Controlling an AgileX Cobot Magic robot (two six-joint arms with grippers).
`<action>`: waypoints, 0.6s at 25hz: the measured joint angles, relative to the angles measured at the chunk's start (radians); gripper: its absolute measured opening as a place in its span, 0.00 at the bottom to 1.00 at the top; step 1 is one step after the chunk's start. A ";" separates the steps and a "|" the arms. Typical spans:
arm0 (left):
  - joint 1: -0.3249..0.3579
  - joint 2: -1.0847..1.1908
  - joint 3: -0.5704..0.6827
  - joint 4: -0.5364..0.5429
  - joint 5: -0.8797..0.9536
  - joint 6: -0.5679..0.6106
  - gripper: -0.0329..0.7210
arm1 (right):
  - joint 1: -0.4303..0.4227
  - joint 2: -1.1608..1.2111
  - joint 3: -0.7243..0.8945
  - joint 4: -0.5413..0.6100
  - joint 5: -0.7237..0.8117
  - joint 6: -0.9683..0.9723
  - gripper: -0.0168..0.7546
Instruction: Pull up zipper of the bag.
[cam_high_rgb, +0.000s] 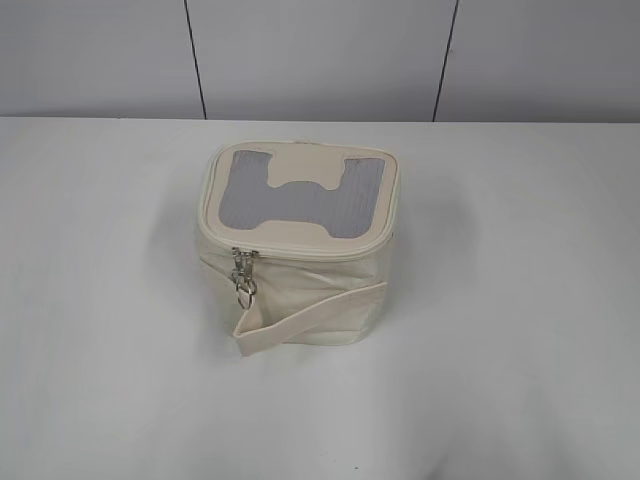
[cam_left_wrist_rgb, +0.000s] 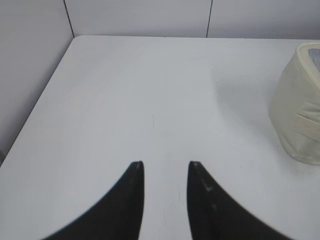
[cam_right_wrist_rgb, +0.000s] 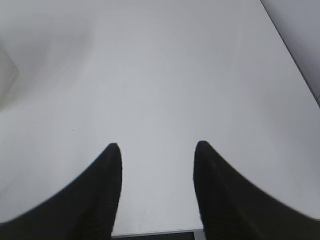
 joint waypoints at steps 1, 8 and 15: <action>0.000 0.000 0.000 0.000 0.000 0.000 0.35 | 0.000 0.000 0.000 0.000 0.000 0.000 0.51; 0.000 0.000 0.000 0.000 0.000 0.000 0.34 | -0.001 0.000 0.000 0.000 0.000 0.000 0.51; 0.000 0.000 0.000 0.000 0.000 0.000 0.34 | -0.001 0.000 0.000 0.000 0.000 0.000 0.51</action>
